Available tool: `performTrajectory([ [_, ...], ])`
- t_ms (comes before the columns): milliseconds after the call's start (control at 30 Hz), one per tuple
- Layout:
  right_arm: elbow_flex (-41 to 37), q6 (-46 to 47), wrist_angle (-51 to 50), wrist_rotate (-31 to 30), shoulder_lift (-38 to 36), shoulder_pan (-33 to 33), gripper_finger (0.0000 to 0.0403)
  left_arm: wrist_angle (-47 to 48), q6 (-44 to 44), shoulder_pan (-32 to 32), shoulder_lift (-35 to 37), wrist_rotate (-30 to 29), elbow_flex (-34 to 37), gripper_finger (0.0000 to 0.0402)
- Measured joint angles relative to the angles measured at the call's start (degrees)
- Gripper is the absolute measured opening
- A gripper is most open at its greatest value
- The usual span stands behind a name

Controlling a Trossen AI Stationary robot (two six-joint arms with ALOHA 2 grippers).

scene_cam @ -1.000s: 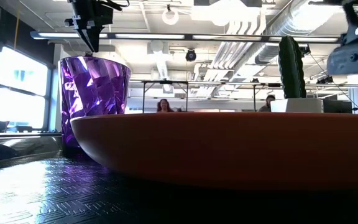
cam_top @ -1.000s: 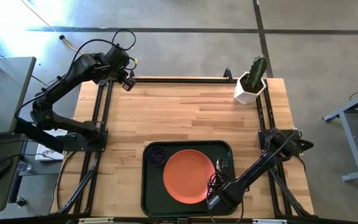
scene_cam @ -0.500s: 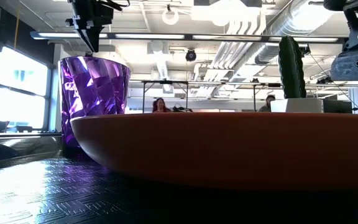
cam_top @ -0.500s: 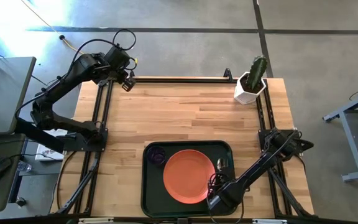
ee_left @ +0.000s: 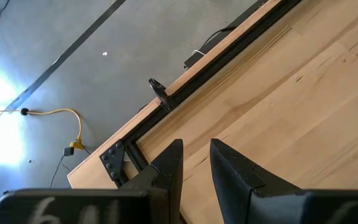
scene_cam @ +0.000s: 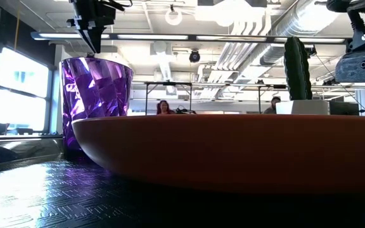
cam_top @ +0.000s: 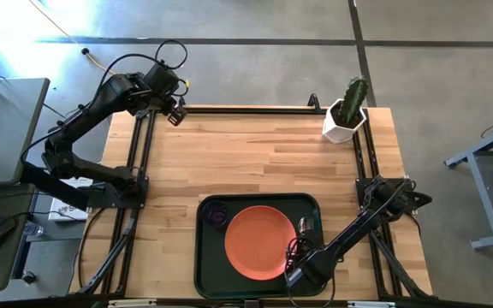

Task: Pick and place plate/cup/fork/spoon on tray
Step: Put the orange fork on the black tray to the right of the yellow spoon, then adjust the yellow spoon on the black tray

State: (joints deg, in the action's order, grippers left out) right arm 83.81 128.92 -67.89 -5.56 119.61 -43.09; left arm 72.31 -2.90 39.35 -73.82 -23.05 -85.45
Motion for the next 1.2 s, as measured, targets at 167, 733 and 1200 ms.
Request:
performTrajectory([
  [167,0.00,0.02,-0.05,0.00,0.00,0.00,0.0106,0.00,-0.01,0.00,0.00,0.00,0.00,0.0072],
  [733,0.00,0.50,-2.90,1.07,0.00,1.36,0.0103,0.00,0.02,0.00,0.00,0.00,0.00,0.0072],
  [1200,4.29,-0.20,-3.19,0.66,0.00,1.80,0.0103,0.00,0.09,-0.01,0.01,0.00,0.00,0.0072],
])
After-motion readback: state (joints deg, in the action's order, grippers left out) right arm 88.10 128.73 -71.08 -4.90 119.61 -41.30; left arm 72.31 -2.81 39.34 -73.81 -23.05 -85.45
